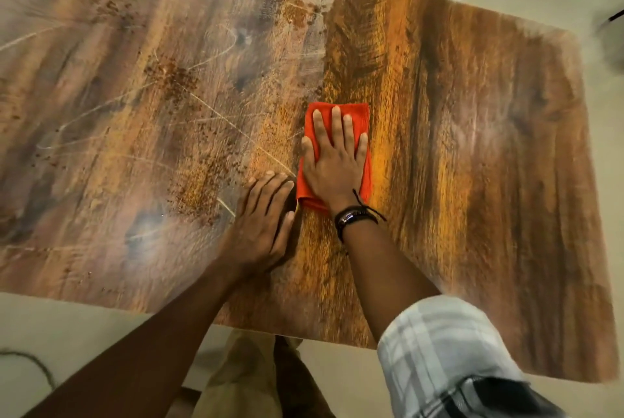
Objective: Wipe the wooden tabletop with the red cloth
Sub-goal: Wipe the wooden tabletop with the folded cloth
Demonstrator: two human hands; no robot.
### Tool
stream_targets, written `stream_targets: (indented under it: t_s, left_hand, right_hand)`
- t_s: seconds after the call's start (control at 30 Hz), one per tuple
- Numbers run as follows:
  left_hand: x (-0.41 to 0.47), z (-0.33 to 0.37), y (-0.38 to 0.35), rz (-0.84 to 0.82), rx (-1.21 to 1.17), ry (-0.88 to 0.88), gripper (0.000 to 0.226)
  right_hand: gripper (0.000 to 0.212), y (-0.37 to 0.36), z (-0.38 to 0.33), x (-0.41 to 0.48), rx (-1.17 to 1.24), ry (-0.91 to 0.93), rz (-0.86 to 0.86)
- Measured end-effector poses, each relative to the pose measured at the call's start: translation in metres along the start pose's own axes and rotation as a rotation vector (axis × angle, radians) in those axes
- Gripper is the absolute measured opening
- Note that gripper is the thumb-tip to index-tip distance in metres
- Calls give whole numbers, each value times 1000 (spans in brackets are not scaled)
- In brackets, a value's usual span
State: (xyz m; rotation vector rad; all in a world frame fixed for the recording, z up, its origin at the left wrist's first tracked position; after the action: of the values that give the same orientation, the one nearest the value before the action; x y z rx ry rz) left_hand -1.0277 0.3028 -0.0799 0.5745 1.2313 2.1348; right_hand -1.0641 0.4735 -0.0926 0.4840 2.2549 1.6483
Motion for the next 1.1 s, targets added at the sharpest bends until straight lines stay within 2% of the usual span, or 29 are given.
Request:
stream_targets:
  t_s: [0.17,0.43,0.6,0.67,0.87,1.0,1.1]
  left_hand:
    - [-3,-1,4,21,-59,27,55]
    - [-6,1,9,18,-99,17,56]
    - [-7,1,8,-3,-123,17,57]
    - [-7,0,7,-13,-123,19,56]
    - [-6,-3,5,-3,-131,23,56]
    - [-5,-2,6,19,-172,35,55]
    - [-6,-4,8,39,-229,51,56]
  right_hand:
    - [63,-2,-2,-39,26,29,44]
    - [58,3,21,-185,6,62,33]
    - [59,24,87,-234,-20,-143,117]
    - [59,24,94,-239,-24,-214,131]
    - [60,5,44,-256,-32,-241,103]
    - [58,-19,-18,-268,-33,-80,42]
    - [56,-27,-40,-254,-50,18,11]
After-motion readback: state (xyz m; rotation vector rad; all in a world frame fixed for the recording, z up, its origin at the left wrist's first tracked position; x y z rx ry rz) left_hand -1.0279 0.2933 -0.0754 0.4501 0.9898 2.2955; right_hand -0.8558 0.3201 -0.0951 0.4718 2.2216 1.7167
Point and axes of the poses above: each hand's wrist, its own x-axis towards the middle knuckle, its own y-axis out of the back of the hand, z = x × y, the point moved 5 cm from there along x, towards the middle knuckle, and after that the axes turned 2 degrees about y, right-handed, at the moved point
